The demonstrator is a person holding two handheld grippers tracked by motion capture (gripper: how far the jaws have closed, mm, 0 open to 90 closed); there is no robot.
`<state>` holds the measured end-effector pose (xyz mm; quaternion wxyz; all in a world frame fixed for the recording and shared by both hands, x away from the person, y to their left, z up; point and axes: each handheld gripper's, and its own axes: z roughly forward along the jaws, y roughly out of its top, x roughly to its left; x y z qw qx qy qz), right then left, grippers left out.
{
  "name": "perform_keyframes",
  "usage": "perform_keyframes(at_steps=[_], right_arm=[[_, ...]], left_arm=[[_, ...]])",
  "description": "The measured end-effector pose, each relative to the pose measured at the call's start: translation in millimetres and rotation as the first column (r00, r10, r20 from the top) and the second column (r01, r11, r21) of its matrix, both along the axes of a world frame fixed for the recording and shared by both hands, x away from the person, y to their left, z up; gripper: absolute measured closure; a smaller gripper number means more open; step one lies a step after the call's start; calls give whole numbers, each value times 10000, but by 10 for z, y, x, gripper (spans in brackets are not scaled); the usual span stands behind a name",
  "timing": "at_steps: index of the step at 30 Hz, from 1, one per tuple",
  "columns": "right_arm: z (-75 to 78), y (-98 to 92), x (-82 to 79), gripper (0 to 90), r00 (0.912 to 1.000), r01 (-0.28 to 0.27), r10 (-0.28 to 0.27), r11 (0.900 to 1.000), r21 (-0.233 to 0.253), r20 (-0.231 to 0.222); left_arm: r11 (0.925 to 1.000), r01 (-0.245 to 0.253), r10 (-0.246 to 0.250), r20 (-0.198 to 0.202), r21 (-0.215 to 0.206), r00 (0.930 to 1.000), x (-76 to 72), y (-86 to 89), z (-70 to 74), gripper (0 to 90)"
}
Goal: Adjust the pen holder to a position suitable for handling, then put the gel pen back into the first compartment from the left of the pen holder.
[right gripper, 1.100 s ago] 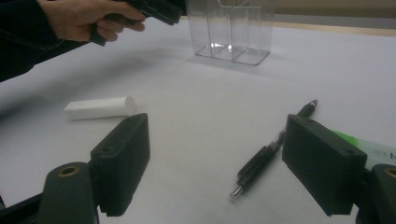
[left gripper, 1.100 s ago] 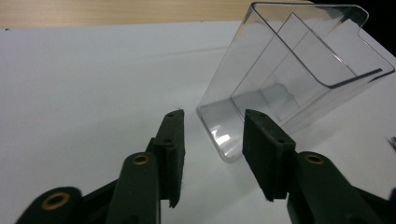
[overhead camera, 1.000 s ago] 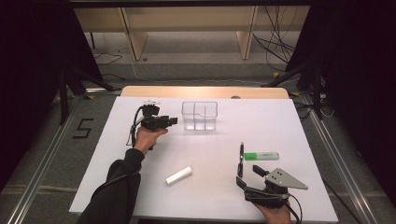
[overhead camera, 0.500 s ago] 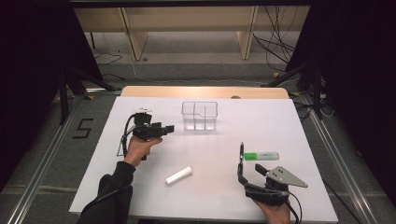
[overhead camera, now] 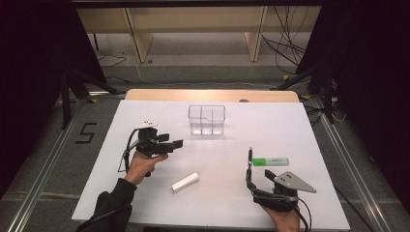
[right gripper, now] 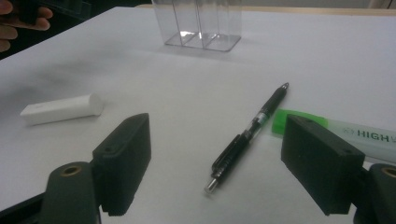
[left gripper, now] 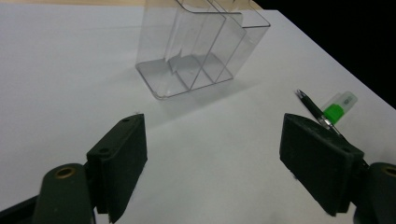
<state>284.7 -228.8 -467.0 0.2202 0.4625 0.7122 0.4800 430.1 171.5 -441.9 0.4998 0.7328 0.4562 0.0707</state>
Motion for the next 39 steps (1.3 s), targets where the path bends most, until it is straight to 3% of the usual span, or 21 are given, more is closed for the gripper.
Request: perform_keyframes(at_steps=[5, 11, 26, 32, 35, 39], right_arm=[[5, 22, 4, 250, 10000, 71, -72, 10000, -35, -52], [-12, 56, 36, 249, 9999, 46, -48, 9999, -101, -158], [-75, 85, 172, 252, 9945, 522, -548, 9981, -317, -898], [-55, 77, 189, 250, 9938, 636, -672, 9970, -434, -882], [-60, 69, 208, 249, 9919, 734, -774, 9964, -433, -1004], [-94, 92, 256, 261, 9891, 742, -792, 9963, -443, -1238]], left_arm=[[9998, 177, -178, 331, 47, 9993, -138, 10, -8, 217], [9986, 401, -386, 463, -330, 9982, -279, 25, -56, 207], [9967, 808, -812, 1081, 81, 9908, -580, 42, -93, 196], [9960, 876, -894, 1323, 191, 9872, -685, 38, -106, 195], [9946, 934, -992, 1482, 456, 9840, -724, 31, -104, 195], [9933, 1040, -1107, 1579, 502, 9812, -763, 32, -124, 195]])
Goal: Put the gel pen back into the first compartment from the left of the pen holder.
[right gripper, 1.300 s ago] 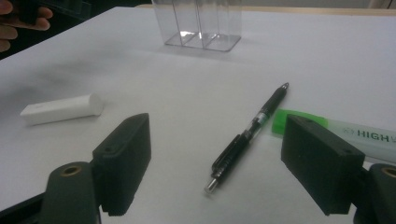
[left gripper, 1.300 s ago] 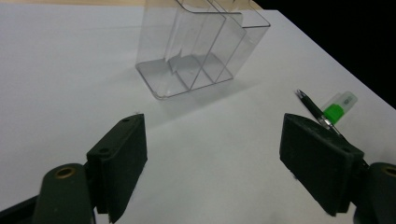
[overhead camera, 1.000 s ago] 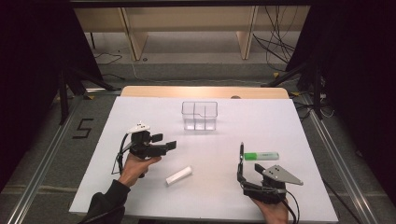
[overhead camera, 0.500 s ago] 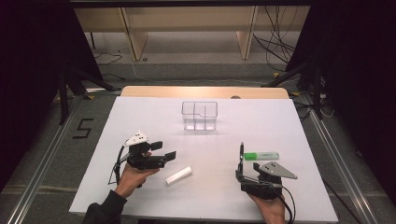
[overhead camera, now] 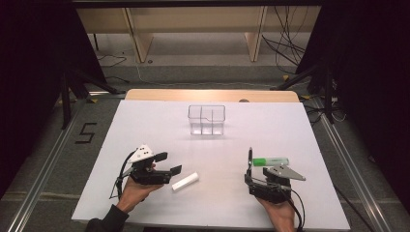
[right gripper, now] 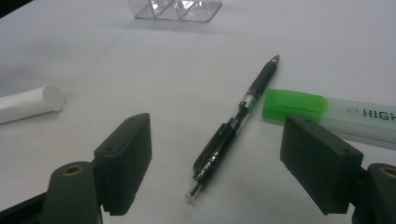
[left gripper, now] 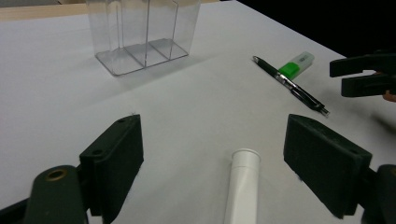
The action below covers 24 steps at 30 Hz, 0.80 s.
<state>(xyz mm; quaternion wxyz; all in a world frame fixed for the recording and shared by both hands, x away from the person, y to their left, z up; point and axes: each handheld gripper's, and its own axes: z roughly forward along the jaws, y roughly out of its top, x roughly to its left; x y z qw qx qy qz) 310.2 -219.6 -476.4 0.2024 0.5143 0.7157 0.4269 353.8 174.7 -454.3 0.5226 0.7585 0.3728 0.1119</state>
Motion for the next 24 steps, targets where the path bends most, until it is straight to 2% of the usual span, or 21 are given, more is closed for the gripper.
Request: perform_keyframes(at_steps=[5, 9, 16, 21, 24], right_arm=[[-39, 37, 55, 300, 9994, 103, -110, 9997, -199, -338], [-49, 45, 55, 347, 9986, 287, -298, 9993, -252, -443], [-59, 96, 78, 435, 9963, 608, -635, 9970, -479, -575], [-89, 193, 135, 485, 9946, 746, -811, 9924, -977, -647], [-116, 243, 172, 531, 9934, 836, -928, 9883, -1272, -681]], left_arm=[[10000, -56, 56, 83, 2, 9999, -35, 22, -11, 194], [9999, -137, 137, 90, 21, 9999, -65, 15, -33, 193], [10000, -2, 2, 124, 17, 9999, -144, 4, -46, 193], [9999, -36, 37, 62, -161, 10000, -184, 39, -36, 193], [9999, -3, 4, 83, -109, 10000, -203, 34, -30, 193]])
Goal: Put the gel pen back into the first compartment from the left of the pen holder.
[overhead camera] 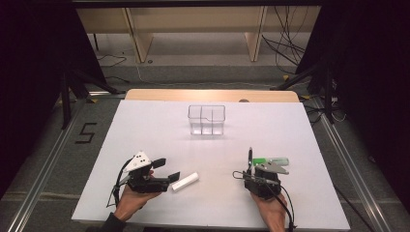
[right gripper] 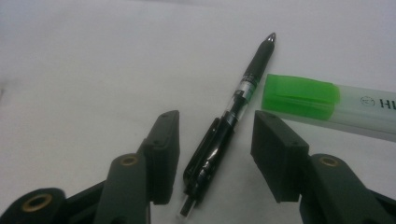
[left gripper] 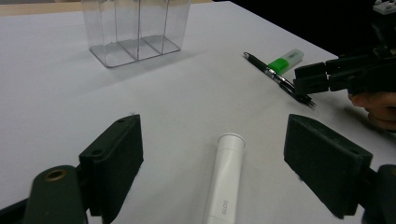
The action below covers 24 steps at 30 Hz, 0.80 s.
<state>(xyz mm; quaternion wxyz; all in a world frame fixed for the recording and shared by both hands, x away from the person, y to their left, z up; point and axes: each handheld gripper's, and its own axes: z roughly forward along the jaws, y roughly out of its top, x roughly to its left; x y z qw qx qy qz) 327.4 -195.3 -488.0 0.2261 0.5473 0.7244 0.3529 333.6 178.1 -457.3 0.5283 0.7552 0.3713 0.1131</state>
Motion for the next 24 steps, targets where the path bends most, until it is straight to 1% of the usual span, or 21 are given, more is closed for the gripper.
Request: perform_keyframes(at_steps=[3, 7, 10, 13, 17, 20, 24], right_arm=[[-26, 28, 30, 560, 9998, 159, -160, 9998, -89, -119], [-49, 75, 52, 594, 9995, 300, -303, 9986, -440, -53], [-65, 88, 67, 625, 9990, 420, -427, 9978, -510, -128], [-66, 109, 66, 646, 9982, 580, -588, 9965, -608, -110], [-73, 125, 63, 680, 9976, 685, -691, 9959, -586, -68], [-78, 137, 57, 690, 9968, 794, -797, 9951, -590, -18], [-84, 148, 52, 720, 9950, 999, -1000, 9940, -447, 5]], left_arm=[[10000, 47, -47, 32, 20, 10000, -9, -9, -2, 192], [10000, 13, -13, -37, 58, 10000, -8, -4, -16, 192], [10000, 50, -49, -30, 55, 10000, -16, -8, -14, 192], [9999, 118, -118, -10, 74, 9999, -27, -25, -13, 192], [9997, 191, -191, -8, 171, 9998, -25, -27, -18, 192], [9998, 156, -155, -44, 123, 9999, -22, -29, -23, 192], [9998, 156, -155, -75, 99, 9999, -26, -38, -27, 192]])
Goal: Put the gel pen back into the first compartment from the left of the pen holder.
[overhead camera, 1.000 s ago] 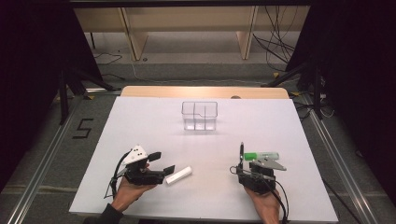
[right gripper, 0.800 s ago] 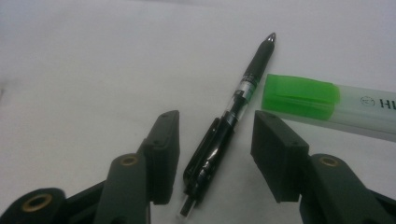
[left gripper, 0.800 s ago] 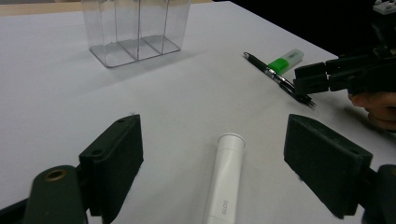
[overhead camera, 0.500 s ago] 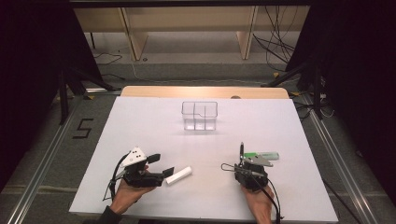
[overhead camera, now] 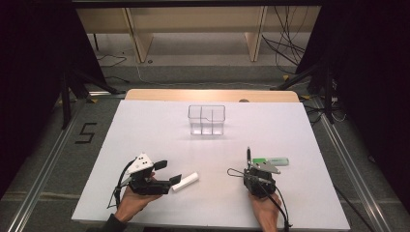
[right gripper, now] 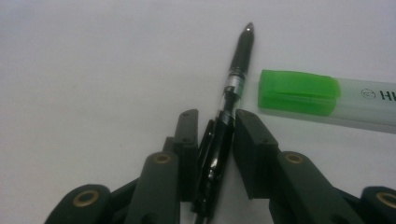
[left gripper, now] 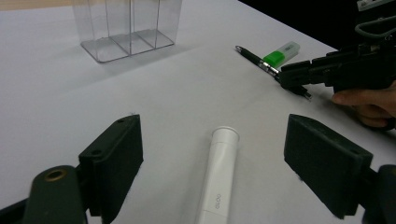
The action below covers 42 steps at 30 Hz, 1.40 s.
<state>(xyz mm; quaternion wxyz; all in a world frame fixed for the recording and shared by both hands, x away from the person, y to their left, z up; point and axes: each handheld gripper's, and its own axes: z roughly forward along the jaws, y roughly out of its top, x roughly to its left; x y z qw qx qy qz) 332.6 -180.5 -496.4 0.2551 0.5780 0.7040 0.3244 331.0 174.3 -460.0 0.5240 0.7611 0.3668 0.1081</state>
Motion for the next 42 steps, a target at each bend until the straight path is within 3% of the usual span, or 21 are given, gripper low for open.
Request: perform_keyframes(at_steps=[11, 15, 17, 24, 34, 42], right_arm=[[-2, -23, 3, 770, 9995, 318, -318, 9988, 364, -20], [38, -62, 2, 802, 9999, 147, -141, 9953, 961, -65], [68, -51, -11, 803, 10000, -43, 37, 9971, 755, 91], [53, -45, -2, 804, 9998, -187, 191, 9980, 597, -52], [182, -94, -47, 804, 9980, -531, 492, 9934, 1018, 405], [271, -95, -133, 804, 9943, -869, 770, 9862, 1410, 741]], left_arm=[[10000, 46, -46, 2, 31, 10000, 0, 4, -1, 192], [10000, 43, -43, -9, -22, 10000, 1, 8, 2, 192], [10000, 43, -44, -49, -50, 10000, -1, 3, -1, 192], [10000, 46, -47, -77, -77, 10000, 1, 4, -1, 192], [10000, 34, -35, -102, -23, 9999, 11, 9, -8, 192], [9987, -4, -24, -543, -509, 9985, 34, 18, -12, 193]])
